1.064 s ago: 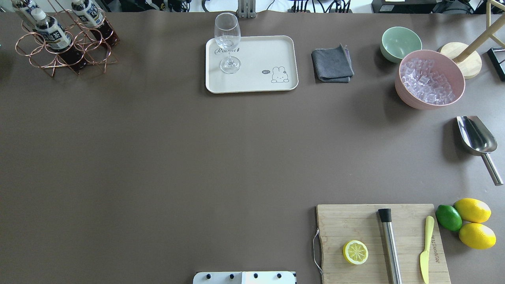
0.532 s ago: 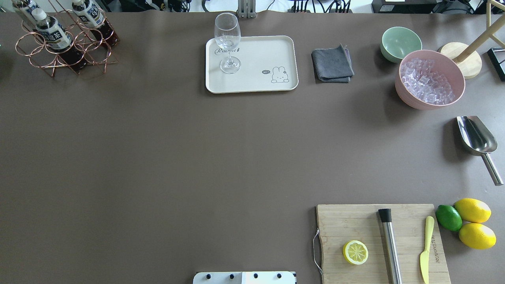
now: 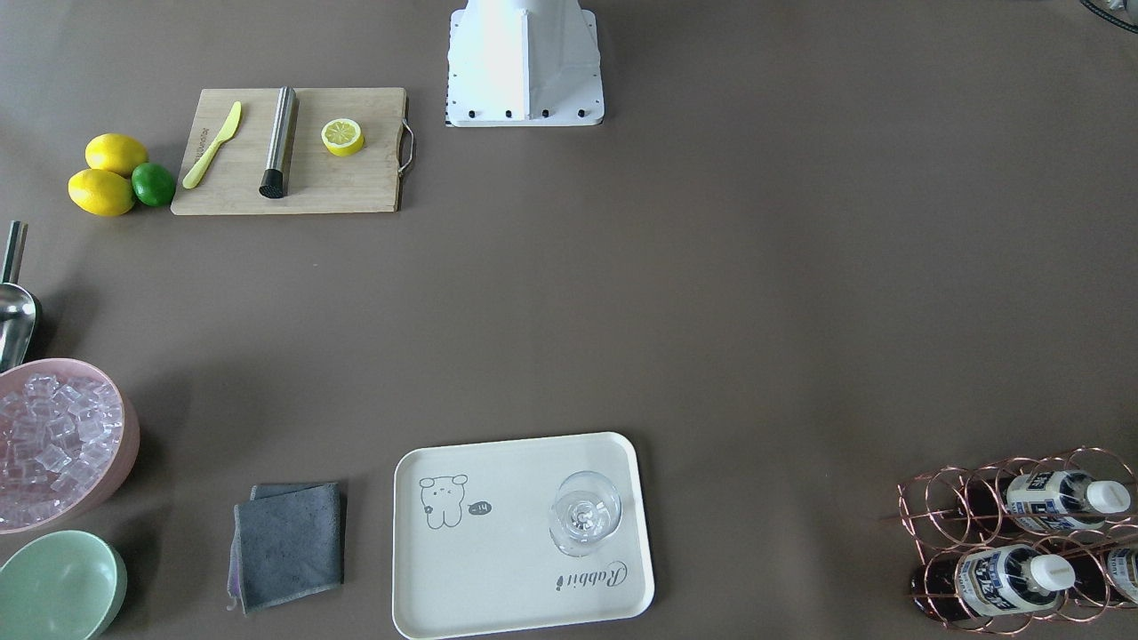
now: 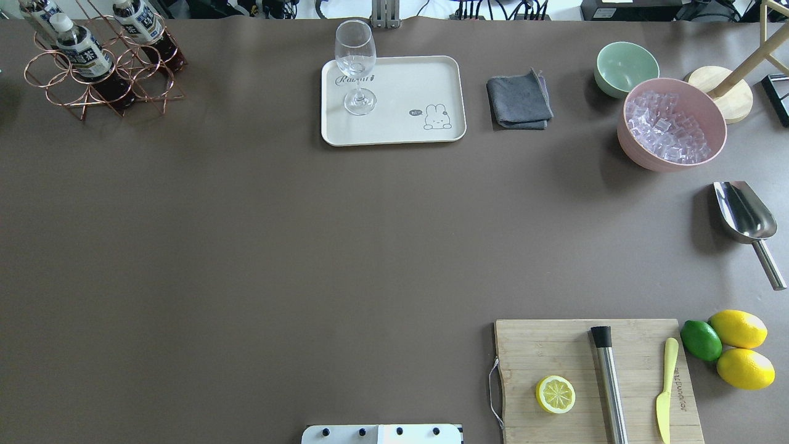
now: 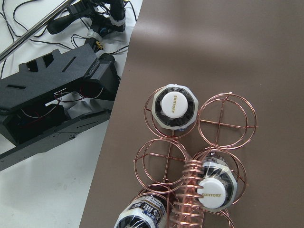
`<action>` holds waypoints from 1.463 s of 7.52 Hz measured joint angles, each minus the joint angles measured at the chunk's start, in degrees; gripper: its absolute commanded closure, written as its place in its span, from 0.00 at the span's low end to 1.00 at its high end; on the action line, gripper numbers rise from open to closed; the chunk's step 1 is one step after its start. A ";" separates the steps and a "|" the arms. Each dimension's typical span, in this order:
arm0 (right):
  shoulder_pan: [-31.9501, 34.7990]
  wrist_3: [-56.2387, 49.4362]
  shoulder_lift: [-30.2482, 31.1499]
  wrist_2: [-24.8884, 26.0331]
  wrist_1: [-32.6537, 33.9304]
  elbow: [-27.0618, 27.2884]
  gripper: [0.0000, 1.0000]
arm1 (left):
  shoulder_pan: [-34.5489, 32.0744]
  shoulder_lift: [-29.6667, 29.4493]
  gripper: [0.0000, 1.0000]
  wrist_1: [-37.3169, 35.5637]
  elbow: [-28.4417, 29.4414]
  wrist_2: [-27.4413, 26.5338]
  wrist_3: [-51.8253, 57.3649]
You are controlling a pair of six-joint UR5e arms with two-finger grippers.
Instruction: Take tea from basket to plate
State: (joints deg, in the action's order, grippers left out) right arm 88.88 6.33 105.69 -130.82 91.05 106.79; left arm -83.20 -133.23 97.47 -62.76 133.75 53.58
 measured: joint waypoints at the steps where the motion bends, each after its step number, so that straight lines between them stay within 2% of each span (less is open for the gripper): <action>1: -0.11 0.00 -0.02 -0.03 0.00 0.00 0.00 | 0.14 -0.01 0.56 0.00 0.12 0.02 0.03; 2: -0.37 0.00 -0.03 -0.04 0.00 0.00 0.00 | 0.32 -0.01 0.97 0.00 0.14 0.02 0.13; 3: -0.62 0.00 -0.04 -0.04 0.00 0.01 0.00 | 0.43 -0.01 1.00 0.00 0.12 0.02 0.66; 8: -1.18 0.01 -0.04 -0.08 0.00 0.22 0.00 | 0.45 0.00 1.00 -0.09 -0.75 0.08 2.80; 11: -2.18 0.00 -0.04 -0.05 0.00 0.32 0.00 | -2.31 1.60 1.00 -1.82 -6.00 2.15 3.63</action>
State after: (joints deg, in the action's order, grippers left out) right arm 86.69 6.33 105.64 -130.87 91.06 107.11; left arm -85.51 -131.63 95.65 -68.76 135.90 57.21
